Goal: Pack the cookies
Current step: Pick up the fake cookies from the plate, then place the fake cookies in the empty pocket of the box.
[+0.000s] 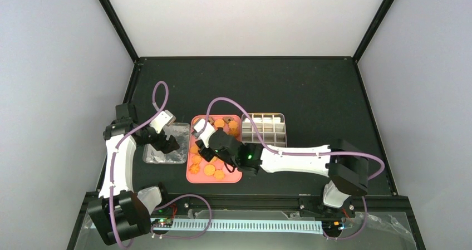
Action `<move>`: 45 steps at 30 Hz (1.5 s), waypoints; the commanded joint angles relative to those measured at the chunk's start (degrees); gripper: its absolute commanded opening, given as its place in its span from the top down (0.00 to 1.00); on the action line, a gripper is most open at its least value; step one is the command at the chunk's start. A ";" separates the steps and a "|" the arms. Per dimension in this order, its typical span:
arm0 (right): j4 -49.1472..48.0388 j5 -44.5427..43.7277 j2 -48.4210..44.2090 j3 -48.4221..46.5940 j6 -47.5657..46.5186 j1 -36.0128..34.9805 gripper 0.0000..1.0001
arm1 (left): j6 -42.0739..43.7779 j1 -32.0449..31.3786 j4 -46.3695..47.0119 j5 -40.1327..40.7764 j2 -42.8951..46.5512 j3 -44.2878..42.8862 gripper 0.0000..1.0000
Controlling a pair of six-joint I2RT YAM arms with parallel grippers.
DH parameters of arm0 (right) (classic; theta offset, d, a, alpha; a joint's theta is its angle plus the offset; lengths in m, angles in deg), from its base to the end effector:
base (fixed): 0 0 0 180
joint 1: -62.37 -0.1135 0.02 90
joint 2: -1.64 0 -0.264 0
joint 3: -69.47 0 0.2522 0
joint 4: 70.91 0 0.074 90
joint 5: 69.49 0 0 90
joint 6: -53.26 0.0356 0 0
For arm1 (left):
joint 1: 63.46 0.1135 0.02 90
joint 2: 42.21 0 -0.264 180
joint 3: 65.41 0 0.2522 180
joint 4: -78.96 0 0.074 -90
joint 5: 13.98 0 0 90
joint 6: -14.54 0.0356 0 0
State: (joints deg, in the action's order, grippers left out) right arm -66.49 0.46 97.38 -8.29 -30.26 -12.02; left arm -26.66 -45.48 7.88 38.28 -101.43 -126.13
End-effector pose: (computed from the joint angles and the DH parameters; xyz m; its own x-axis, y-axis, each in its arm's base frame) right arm 0.1155 0.3681 0.2574 -0.1944 -0.3017 -0.9334 -0.8026 0.5959 -0.0255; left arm 0.1709 0.0326 0.2512 -0.6180 0.4250 -0.6614 0.6437 0.7565 -0.1153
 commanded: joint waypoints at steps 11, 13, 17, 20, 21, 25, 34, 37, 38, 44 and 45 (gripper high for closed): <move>0.90 -1.49 -16.70 2.56 0.67 14.15 0.94 | -1.16 0.13 0.63 -2.00 0.75 -0.73 0.05; 0.12 -1.34 -17.28 4.12 0.70 17.00 0.94 | -1.16 0.13 0.63 -2.03 0.76 -0.67 0.05; -1.88 -2.33 -16.53 5.87 -0.50 21.07 0.94 | -1.40 0.13 0.76 -2.35 0.78 -0.58 0.05; -3.06 -2.70 -14.86 5.72 -1.87 22.72 0.94 | -1.44 0.13 0.88 -2.54 0.62 -0.72 0.05; -3.44 -3.00 -14.16 5.47 -2.31 23.10 0.94 | -1.43 0.17 0.89 -2.49 0.57 -0.77 0.05; -4.55 -3.17 -11.81 4.52 -3.05 24.75 0.94 | -1.51 0.16 0.87 -2.35 0.16 -0.86 0.05; -6.14 -3.17 -8.10 2.61 -4.10 27.05 0.94 | -1.52 0.13 0.85 -2.57 0.03 -0.99 0.05; -6.21 -2.38 -8.13 2.06 -4.11 27.50 0.94 | -1.36 0.15 0.58 -2.52 -0.01 -1.06 0.05; -6.20 -2.03 -8.24 1.86 -4.11 27.67 0.94 | -1.27 0.13 0.43 -2.55 -0.02 -1.08 0.05; -5.79 -0.65 -9.08 1.00 -3.70 28.57 0.94 | -0.66 0.16 -0.19 -2.98 0.06 -1.11 0.06; -5.78 -0.45 -9.16 0.99 -3.61 28.78 0.94 | -0.58 0.13 -0.30 -3.02 0.00 -1.04 0.06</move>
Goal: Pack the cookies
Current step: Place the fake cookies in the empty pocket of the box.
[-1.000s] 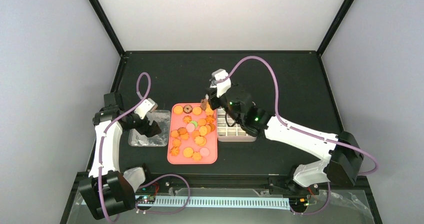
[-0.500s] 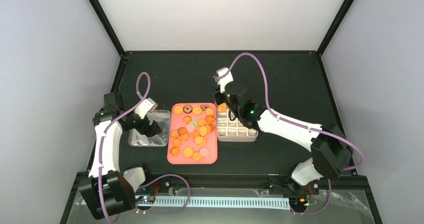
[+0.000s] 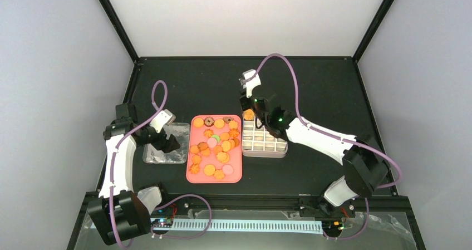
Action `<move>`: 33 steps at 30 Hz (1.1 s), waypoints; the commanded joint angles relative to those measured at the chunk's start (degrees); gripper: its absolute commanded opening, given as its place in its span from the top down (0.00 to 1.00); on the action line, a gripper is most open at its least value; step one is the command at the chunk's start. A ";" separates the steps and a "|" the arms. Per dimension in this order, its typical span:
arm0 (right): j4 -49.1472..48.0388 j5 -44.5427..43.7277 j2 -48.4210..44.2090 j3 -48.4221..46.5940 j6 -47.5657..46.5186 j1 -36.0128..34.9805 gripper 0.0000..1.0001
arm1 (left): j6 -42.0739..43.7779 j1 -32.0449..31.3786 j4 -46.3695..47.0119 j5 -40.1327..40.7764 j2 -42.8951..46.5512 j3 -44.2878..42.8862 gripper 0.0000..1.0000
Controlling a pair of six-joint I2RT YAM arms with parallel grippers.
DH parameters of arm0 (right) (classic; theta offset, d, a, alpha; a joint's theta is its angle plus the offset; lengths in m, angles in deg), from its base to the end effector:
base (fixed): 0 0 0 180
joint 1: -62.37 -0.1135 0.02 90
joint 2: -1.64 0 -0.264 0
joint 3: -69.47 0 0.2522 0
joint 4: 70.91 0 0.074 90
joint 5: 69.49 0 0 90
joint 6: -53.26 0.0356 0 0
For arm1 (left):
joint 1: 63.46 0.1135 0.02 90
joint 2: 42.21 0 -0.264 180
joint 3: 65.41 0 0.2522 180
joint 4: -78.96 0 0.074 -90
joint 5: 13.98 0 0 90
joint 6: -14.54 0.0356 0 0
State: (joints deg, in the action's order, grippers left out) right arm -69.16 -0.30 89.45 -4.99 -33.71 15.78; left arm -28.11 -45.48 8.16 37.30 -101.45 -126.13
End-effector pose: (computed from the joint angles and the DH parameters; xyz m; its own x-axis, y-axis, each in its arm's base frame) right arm 0.2558 0.2520 0.2911 -0.2022 -0.1419 -0.9690 -0.4333 0.9003 -0.0414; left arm 0.1715 0.0322 0.2517 -0.6255 0.4003 -0.6697 0.6337 0.7614 -0.1367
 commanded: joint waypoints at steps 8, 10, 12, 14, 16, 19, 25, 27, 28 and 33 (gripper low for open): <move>-5.97 -0.14 0.44 -1.61 -0.08 1.32 0.95 | 0.90 0.15 -0.64 -2.36 -0.09 -0.92 0.06; -7.14 -0.34 1.16 -1.10 -0.13 1.30 0.95 | 0.89 0.17 -0.54 -2.41 -0.07 -0.88 0.06; -7.80 -0.32 1.69 -0.72 -0.13 1.27 0.95 | 0.80 0.13 -0.45 -2.38 -0.10 -0.92 0.06; -7.96 -0.30 2.17 -0.66 -0.04 1.32 0.95 | 0.70 0.16 -0.34 -2.44 -0.08 -0.96 0.06; -7.55 0.01 2.57 -0.72 0.00 1.26 0.94 | 0.54 0.13 -0.35 -2.47 -0.18 -1.13 0.06; -7.23 0.01 2.52 0.18 0.29 1.28 0.89 | 0.37 0.15 -0.33 -2.54 -0.31 -1.37 0.06; -7.02 0.18 1.21 2.11 0.68 1.25 0.76 | 0.15 0.13 -0.60 -3.16 -0.80 -1.87 0.06; -6.56 0.56 0.61 2.17 0.88 1.24 0.71 | 0.10 0.13 -0.77 -3.22 -0.88 -1.93 0.06; -6.35 0.79 0.20 2.26 0.92 1.29 0.70 | 0.11 0.15 -0.75 -3.25 -0.98 -1.94 0.06; -5.36 1.54 -2.07 2.50 1.10 1.28 0.65 | 0.19 0.13 -1.06 -3.13 -0.95 -2.13 0.06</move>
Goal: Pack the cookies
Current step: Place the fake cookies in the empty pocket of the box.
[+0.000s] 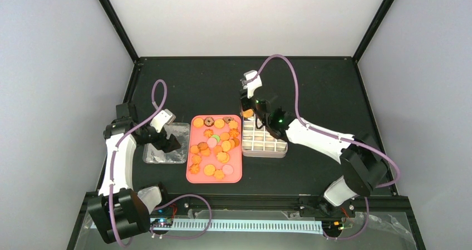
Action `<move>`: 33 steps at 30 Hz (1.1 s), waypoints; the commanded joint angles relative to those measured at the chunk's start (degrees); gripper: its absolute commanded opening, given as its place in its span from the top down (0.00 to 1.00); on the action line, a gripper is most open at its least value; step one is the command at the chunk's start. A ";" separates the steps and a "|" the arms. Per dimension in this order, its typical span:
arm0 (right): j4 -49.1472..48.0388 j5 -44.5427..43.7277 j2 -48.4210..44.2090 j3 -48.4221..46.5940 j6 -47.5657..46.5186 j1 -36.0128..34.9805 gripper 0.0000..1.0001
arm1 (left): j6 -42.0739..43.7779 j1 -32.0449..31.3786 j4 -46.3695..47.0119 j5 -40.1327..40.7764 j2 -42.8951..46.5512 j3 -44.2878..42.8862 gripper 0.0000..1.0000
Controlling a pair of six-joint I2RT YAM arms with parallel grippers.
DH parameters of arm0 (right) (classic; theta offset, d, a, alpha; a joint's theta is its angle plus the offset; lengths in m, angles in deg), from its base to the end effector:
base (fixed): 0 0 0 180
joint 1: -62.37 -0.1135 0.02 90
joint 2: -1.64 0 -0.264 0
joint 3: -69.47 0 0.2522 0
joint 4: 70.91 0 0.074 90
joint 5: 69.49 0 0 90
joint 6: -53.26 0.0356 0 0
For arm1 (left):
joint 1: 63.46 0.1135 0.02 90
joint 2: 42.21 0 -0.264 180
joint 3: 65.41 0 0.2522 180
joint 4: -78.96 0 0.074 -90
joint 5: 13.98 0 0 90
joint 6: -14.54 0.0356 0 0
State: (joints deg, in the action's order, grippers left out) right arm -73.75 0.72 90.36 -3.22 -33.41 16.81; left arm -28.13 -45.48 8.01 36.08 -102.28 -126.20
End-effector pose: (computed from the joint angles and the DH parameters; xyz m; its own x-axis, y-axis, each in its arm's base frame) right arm 0.2615 0.2494 0.2833 -0.1851 -0.1107 -0.9765 -0.4310 0.9021 -0.0206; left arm 0.1732 0.0322 0.2501 -0.6288 0.3886 -0.6735 0.6377 0.7533 -0.1608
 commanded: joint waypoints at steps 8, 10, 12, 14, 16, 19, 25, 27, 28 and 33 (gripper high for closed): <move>0.06 1.59 -5.52 1.60 0.71 0.22 0.61 | 0.30 0.13 -1.50 -2.80 -0.47 -3.13 0.06; 0.21 1.56 -5.54 1.37 0.87 0.25 0.61 | 0.34 0.13 -1.67 -2.86 -0.35 -3.09 0.06; 0.51 0.86 -5.43 0.83 1.01 0.28 0.62 | 0.52 0.14 -1.91 -2.74 -0.30 -3.01 0.06; 0.67 0.47 -5.26 0.10 0.38 0.36 0.62 | 0.63 0.19 -2.04 -2.71 -0.13 -2.99 0.06; 1.87 0.96 -5.00 -1.58 0.10 0.78 0.63 | 0.63 0.13 -2.13 -2.81 0.07 -2.83 0.06; 3.46 3.22 -4.84 -3.53 0.61 2.05 0.64 | 0.93 0.15 -2.46 -2.78 0.11 -2.79 0.06; 7.57 9.68 -1.89 -8.12 3.18 6.56 0.65 | 1.51 0.17 -2.88 -2.80 0.05 -2.74 0.07; 9.52 13.70 0.44 -9.87 4.06 8.49 0.65 | 1.62 0.17 -3.03 -2.69 0.04 -2.72 0.07; 10.35 15.94 1.52 -10.78 4.41 9.35 0.65 | 1.65 0.18 -3.10 -2.58 0.04 -2.76 0.07; 13.12 23.85 6.09 -13.72 5.64 13.00 0.66 | 1.85 0.21 -3.19 -2.14 0.10 -2.80 0.07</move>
State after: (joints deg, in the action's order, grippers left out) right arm -63.54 16.68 93.49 -14.68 -29.69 27.65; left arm -27.80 -45.48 6.37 35.27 -102.32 -127.05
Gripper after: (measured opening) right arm 0.346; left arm 0.930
